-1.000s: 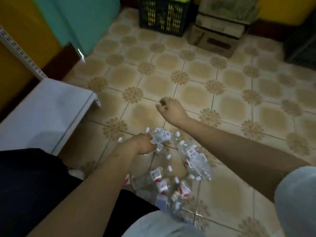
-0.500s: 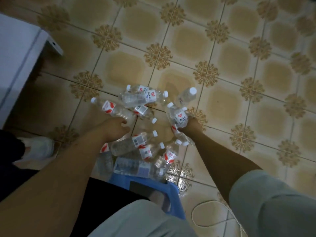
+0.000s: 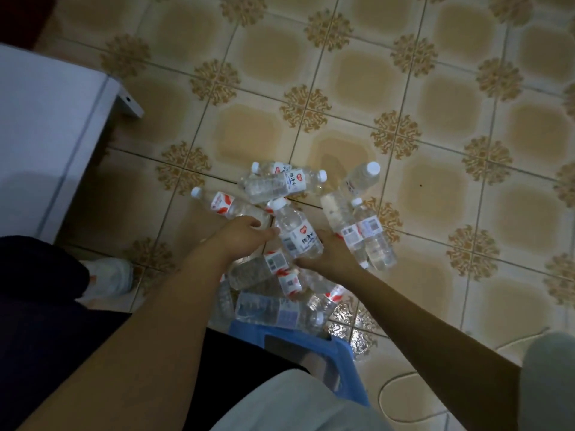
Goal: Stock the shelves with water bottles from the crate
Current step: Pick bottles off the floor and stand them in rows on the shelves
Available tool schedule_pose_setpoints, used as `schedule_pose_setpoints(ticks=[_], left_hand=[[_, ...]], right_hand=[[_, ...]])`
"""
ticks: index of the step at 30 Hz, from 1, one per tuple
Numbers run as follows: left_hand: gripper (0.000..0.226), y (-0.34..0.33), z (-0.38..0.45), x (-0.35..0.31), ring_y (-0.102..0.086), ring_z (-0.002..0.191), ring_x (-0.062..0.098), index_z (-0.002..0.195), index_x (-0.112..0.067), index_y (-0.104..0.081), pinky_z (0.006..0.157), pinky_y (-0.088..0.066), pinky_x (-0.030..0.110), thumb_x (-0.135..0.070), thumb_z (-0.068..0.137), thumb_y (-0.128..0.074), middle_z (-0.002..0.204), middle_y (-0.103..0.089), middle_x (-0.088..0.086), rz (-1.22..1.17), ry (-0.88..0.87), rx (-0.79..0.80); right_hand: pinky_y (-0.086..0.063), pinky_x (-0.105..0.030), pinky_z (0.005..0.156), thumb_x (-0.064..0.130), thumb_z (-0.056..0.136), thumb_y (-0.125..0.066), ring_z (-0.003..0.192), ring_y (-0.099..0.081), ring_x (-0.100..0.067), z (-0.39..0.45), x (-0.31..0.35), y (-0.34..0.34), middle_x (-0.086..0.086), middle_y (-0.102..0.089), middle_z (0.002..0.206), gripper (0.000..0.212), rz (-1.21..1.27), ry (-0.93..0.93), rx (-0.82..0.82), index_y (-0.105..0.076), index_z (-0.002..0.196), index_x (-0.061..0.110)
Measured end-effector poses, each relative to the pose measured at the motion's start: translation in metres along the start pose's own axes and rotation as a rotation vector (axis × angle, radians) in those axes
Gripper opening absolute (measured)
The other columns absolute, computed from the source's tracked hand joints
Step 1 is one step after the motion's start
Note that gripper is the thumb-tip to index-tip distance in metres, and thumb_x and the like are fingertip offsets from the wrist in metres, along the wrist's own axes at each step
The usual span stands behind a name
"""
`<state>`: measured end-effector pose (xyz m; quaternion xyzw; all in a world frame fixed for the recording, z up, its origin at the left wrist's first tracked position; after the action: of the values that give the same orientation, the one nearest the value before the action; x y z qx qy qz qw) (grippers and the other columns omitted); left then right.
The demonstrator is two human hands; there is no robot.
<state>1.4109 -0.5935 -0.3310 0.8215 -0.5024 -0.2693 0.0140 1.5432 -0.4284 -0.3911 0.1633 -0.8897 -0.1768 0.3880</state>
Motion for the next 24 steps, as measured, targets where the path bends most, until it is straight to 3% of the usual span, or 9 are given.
schedule_pose_setpoints(ticks=[3,7,9,11,13,15,17,20,24], left_hand=[[0.06,0.002,-0.007,-0.009,-0.063,0.106,0.024,0.134,-0.012,-0.05,0.09,-0.054,0.036,-0.049,0.089,-0.064,0.126,-0.061,0.009,-0.301,0.018,-0.026],[0.026,0.017,-0.018,-0.015,-0.069,0.093,0.026,0.106,-0.013,-0.065,0.082,-0.058,0.04,-0.036,0.096,-0.058,0.108,-0.071,0.014,-0.54,-0.086,-0.123],[0.027,0.027,-0.024,-0.013,-0.071,0.091,0.028,0.105,-0.013,-0.067,0.08,-0.059,0.039,-0.036,0.096,-0.056,0.098,-0.074,0.012,-0.612,-0.128,-0.163],[0.024,0.036,-0.032,-0.01,-0.071,0.088,0.028,0.095,-0.015,-0.067,0.077,-0.058,0.038,-0.035,0.099,-0.053,0.089,-0.074,0.01,-0.705,-0.165,-0.189],[0.027,0.043,-0.036,-0.009,-0.07,0.085,0.025,0.097,-0.015,-0.068,0.069,-0.058,0.034,-0.037,0.1,-0.051,0.093,-0.074,0.013,-0.828,-0.183,-0.203],[0.036,0.05,-0.042,-0.006,-0.07,0.087,0.024,0.109,-0.013,-0.067,0.063,-0.057,0.03,-0.043,0.099,-0.05,0.102,-0.073,0.014,-0.932,-0.203,-0.205],[0.044,0.056,-0.05,-0.007,-0.069,0.097,0.027,0.118,-0.011,-0.064,0.074,-0.058,0.035,-0.047,0.097,-0.05,0.109,-0.072,0.015,-1.005,-0.228,-0.225],[0.044,0.062,-0.071,-0.011,-0.068,0.103,0.03,0.122,-0.011,-0.063,0.09,-0.056,0.043,-0.046,0.096,-0.053,0.111,-0.072,0.014,-0.995,-0.323,-0.247],[0.038,0.093,-0.11,-0.022,-0.071,0.097,0.022,0.12,-0.011,-0.063,0.085,-0.059,0.037,-0.035,0.09,-0.066,0.107,-0.073,0.009,-0.846,-0.485,-0.279]], right_hand=[[-0.051,-0.029,0.082,0.045,0.071,-0.081,0.091,-0.06,-0.006,-0.009,0.034,-0.01,0.007,-0.067,0.109,0.056,-0.019,0.115,-0.083,-0.059,0.118,0.025],[-0.04,-0.016,0.072,0.057,0.069,-0.078,0.092,-0.053,0.002,-0.014,0.068,-0.011,0.021,-0.056,0.106,0.068,0.036,0.17,-0.085,-0.054,0.126,0.03],[-0.047,-0.021,0.085,0.066,0.068,-0.073,0.101,-0.057,0.003,-0.013,0.076,0.0,0.023,-0.059,0.115,0.069,0.147,0.193,-0.011,-0.055,0.127,0.034],[-0.049,-0.033,0.098,0.065,0.077,-0.065,0.108,-0.059,0.002,-0.013,0.078,0.016,0.022,-0.062,0.119,0.051,0.216,0.171,0.069,-0.059,0.121,0.04],[-0.051,-0.03,0.095,0.054,0.089,-0.059,0.104,-0.059,0.004,-0.018,0.08,0.033,0.027,-0.059,0.115,0.029,0.309,0.128,0.165,-0.057,0.116,0.046],[-0.056,-0.031,0.088,0.045,0.087,-0.063,0.107,-0.062,-0.009,-0.025,0.08,0.041,0.015,-0.06,0.121,0.037,0.546,0.065,0.26,-0.056,0.122,0.036],[-0.056,-0.04,0.088,0.041,0.081,-0.069,0.113,-0.063,-0.028,-0.029,0.085,0.043,-0.005,-0.061,0.129,0.057,0.733,0.049,0.259,-0.055,0.131,0.019],[-0.056,-0.042,0.089,0.043,0.08,-0.068,0.11,-0.065,-0.032,-0.037,0.102,0.045,-0.014,-0.065,0.124,0.058,0.725,0.121,0.221,-0.057,0.13,0.014],[-0.056,-0.046,0.09,0.045,0.079,-0.07,0.105,-0.068,-0.033,-0.05,0.139,0.052,-0.012,-0.067,0.121,0.065,0.661,0.224,0.225,-0.052,0.135,0.018]])
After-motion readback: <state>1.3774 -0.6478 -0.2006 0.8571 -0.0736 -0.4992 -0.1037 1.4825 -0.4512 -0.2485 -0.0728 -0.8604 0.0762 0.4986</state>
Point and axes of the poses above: each hand's wrist, its own z-axis towards the middle knuckle, its own y-axis out of the back of the hand, x = y × z, the point moved 1 cm from there along z, towards the middle knuckle
